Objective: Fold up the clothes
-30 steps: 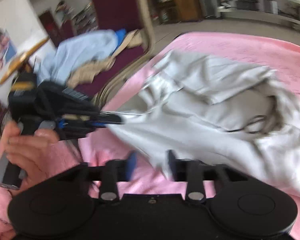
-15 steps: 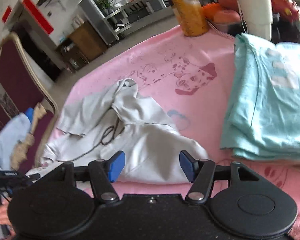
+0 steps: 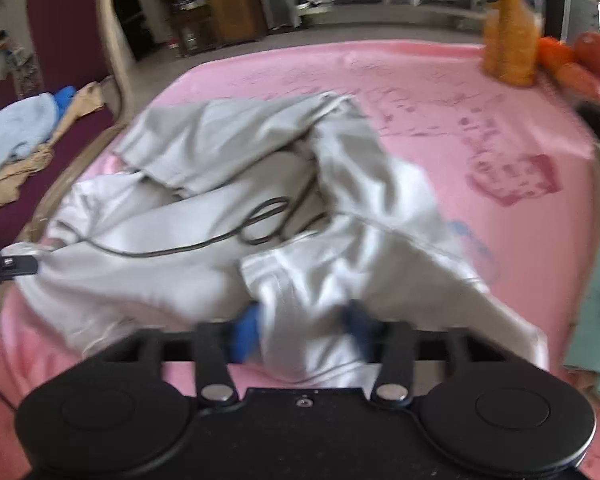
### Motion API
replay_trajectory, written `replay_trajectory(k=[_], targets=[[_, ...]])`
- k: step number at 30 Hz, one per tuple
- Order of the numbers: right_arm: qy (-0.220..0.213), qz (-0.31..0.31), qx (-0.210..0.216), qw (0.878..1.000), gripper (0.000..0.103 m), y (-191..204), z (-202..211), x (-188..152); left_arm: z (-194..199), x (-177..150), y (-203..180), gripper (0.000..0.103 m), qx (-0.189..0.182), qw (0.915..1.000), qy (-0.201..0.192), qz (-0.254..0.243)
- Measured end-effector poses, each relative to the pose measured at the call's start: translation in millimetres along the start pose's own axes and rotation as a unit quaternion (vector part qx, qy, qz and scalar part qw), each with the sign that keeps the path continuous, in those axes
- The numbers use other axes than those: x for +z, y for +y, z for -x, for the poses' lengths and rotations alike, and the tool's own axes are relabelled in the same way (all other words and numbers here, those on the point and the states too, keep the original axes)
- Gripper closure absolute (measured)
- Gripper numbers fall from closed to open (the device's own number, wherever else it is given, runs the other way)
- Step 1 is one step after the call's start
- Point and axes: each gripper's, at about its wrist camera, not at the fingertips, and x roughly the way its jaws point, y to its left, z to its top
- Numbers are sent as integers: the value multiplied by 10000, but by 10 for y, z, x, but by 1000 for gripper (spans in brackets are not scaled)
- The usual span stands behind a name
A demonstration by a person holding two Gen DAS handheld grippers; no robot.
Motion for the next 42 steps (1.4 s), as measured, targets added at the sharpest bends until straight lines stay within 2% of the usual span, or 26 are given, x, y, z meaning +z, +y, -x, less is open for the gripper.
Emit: replay_trajectory(k=[1, 6, 12, 17, 19, 20, 21, 23, 25, 27, 29, 32, 35, 40, 42], targets=[[-100, -88, -65, 9999, 97, -26, 71, 20, 8, 1, 3, 103, -23, 10000, -4, 20], [-697, -499, -228, 9961, 97, -215, 495, 256, 47, 22, 15, 103, -185, 9998, -34, 88], [-1393, -1041, -431, 9838, 97, -650, 870, 922, 7, 193, -92, 103, -390, 9992, -26, 36], [-1345, -1601, -615, 9760, 97, -1017, 506, 1549, -195, 343, -236, 103, -178, 9998, -83, -102], [-1172, -1943, -546, 9724, 91, -1155, 236, 1705, -285, 398, -294, 103, -81, 9998, -97, -158], [-1077, -2114, -471, 9703, 84, -1217, 99, 1757, -325, 416, -317, 103, -9, 9998, -105, -193], [-1033, -2206, -465, 9688, 75, -1228, 20, 1748, -349, 401, -322, 103, 135, 9995, -118, -253], [-1021, -2277, -465, 9672, 70, -1215, -32, 1668, -373, 381, -318, 103, 321, 9989, -129, -312], [-1086, -2232, -453, 9676, 63, -1178, 34, 1532, -374, 373, -283, 103, 351, 9990, -113, -239], [-1065, -2343, -376, 9656, 50, -1206, 164, 1338, -369, 368, -233, 103, 312, 9994, -89, -104], [-939, -2588, -164, 9612, 50, -1257, 255, 1107, -366, 347, -205, 103, 324, 9994, -81, -49], [-511, -3180, 428, 9457, 52, -1363, 242, 699, -376, 314, -174, 103, 375, 9993, -42, -19], [-50, -3712, 994, 9232, 67, -1433, 25, 356, -383, 279, -169, 103, 451, 9990, -12, -15], [490, -4388, 1340, 8872, 70, -1491, -316, 1, -400, 255, -135, 103, 486, 9988, 28, 51], [468, -4468, 1508, 8806, 71, -1480, -364, -46, -409, 255, -130, 103, 491, 9987, 42, 84]])
